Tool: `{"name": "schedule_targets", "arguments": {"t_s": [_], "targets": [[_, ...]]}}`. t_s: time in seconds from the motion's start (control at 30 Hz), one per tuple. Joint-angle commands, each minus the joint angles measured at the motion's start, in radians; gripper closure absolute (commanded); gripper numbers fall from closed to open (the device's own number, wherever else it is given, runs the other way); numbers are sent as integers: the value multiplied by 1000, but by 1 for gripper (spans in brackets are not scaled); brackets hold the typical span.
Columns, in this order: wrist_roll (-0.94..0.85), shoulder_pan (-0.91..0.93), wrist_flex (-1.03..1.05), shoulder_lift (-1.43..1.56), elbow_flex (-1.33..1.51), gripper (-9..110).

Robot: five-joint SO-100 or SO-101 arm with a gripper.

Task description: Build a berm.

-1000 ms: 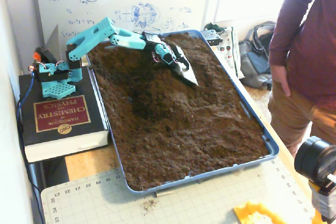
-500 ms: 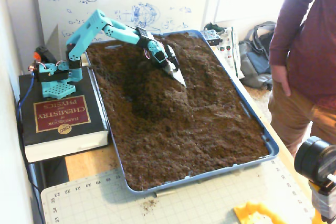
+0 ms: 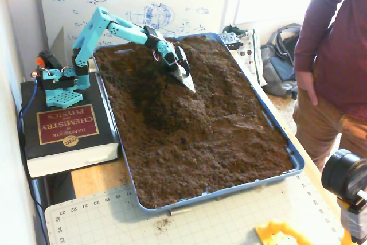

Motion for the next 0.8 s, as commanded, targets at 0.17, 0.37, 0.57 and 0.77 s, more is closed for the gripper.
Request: {"name": "schedule_targets", "arguments": {"t_s": [0.17, 0.37, 0.57, 0.77], "targets": [[265, 0, -57, 370, -58, 101], [285, -67, -270, 149, -299, 101], [287, -137, -543, -221, -658, 101], [264, -218, -655, -554, -943, 101]]}}
